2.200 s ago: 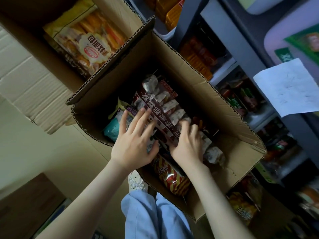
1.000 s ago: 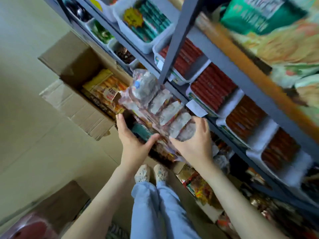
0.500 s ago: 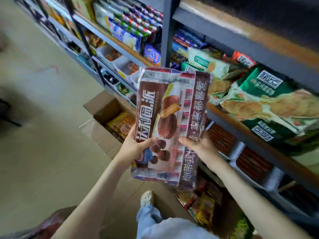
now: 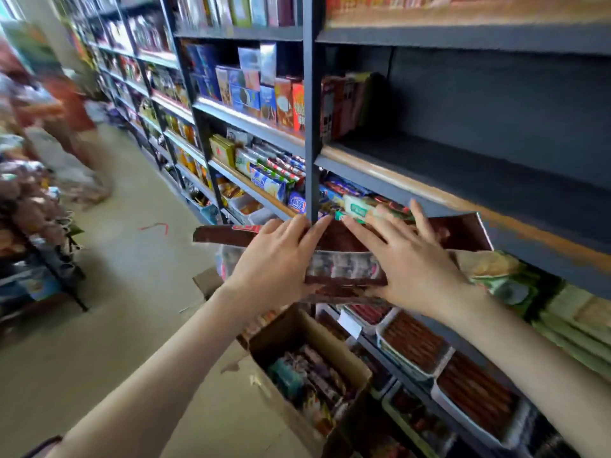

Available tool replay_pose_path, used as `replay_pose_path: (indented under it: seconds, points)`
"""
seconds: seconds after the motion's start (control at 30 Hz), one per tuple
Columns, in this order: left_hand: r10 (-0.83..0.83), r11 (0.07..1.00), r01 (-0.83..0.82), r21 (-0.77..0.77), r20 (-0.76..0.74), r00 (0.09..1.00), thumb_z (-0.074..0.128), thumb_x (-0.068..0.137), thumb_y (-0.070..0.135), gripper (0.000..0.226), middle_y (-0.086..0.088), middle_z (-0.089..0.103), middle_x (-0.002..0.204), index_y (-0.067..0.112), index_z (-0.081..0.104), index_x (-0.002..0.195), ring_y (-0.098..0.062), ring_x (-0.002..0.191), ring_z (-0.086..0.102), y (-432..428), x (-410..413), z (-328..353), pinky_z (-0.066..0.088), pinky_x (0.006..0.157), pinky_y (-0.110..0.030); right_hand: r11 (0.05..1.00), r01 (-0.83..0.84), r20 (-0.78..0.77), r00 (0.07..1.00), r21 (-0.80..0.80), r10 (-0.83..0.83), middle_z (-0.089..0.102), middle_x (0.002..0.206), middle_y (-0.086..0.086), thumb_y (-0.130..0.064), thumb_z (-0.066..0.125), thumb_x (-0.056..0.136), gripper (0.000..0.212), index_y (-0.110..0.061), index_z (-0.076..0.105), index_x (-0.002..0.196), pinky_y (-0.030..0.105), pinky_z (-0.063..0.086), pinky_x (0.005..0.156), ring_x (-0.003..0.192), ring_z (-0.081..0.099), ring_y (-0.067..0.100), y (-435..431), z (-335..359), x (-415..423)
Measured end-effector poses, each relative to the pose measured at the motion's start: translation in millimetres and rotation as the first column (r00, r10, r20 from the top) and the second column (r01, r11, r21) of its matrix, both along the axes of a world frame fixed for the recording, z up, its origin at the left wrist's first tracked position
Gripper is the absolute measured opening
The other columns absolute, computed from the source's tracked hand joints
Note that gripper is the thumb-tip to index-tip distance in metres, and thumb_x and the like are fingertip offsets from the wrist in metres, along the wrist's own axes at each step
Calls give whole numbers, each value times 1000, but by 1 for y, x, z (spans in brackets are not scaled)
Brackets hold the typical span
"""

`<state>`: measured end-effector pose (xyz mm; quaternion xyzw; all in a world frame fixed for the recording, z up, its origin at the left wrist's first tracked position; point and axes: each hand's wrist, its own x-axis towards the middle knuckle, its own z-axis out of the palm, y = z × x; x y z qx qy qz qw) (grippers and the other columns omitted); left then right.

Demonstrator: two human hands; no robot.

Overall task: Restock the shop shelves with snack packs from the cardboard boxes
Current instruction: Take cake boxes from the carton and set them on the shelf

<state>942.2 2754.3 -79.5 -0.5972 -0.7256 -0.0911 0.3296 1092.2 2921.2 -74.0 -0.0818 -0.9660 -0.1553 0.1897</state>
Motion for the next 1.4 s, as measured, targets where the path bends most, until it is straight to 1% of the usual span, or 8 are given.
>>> replay_pose_path:
  seconds: [0.07,0.17,0.37,0.53,0.83,0.97,1.1,1.4]
  points:
    - [-14,995,24,94,-98,995,69,69,63,94,-13,59,104,2,48,137,-31,88,61,-1,3,31,44,82,-40,1000,7,-97,995,7,-6,58,120,12,-62,78,61,109,-18,31,148,47,35,100,114,55,33,1,32,8]
    - [-9,963,68,261,-222,975,80,67,45,85,-16,60,104,-1,52,133,-32,91,59,5,4,77,37,85,-39,986,30,-322,946,163,25,58,106,12,-44,82,61,96,-13,40,141,42,34,82,95,57,33,-3,83,19]
    - [51,762,239,602,-424,904,75,79,28,57,-19,62,106,-1,57,124,-27,99,50,29,5,162,40,88,-41,818,227,-573,806,529,147,56,110,19,-9,67,79,68,-9,40,142,45,33,86,100,56,36,-9,177,41]
    - [179,535,371,759,-531,828,82,74,27,61,-18,62,108,2,56,123,-27,100,55,63,5,218,43,88,-38,626,396,-656,711,672,255,60,108,16,-4,52,92,48,-12,46,139,43,36,87,101,60,33,3,238,54]
    - [30,378,604,702,-661,750,74,78,13,55,-13,55,116,1,53,127,-28,104,55,150,44,277,43,92,-40,461,559,-677,724,689,135,56,114,21,1,45,89,55,-9,40,143,44,33,90,110,47,34,52,281,117]
    - [-118,437,641,630,-667,736,72,80,13,51,-18,65,109,-1,55,126,-32,98,58,194,63,292,43,87,-42,473,606,-668,743,640,-49,54,116,22,4,71,69,80,-6,40,142,46,32,91,106,52,38,72,287,145]
    - [-214,530,656,538,-663,717,77,73,23,67,-19,63,109,-1,48,128,-35,93,61,230,79,311,39,86,-42,520,653,-636,732,551,-244,54,116,21,-17,90,55,96,-6,43,137,46,29,91,105,53,38,95,299,163]
    - [-273,514,738,438,-732,624,75,72,15,25,-10,58,82,5,60,90,-30,72,58,286,105,337,39,69,-36,523,727,-626,670,444,-399,56,95,13,-20,90,58,67,-4,56,114,40,26,76,87,54,34,130,324,190]
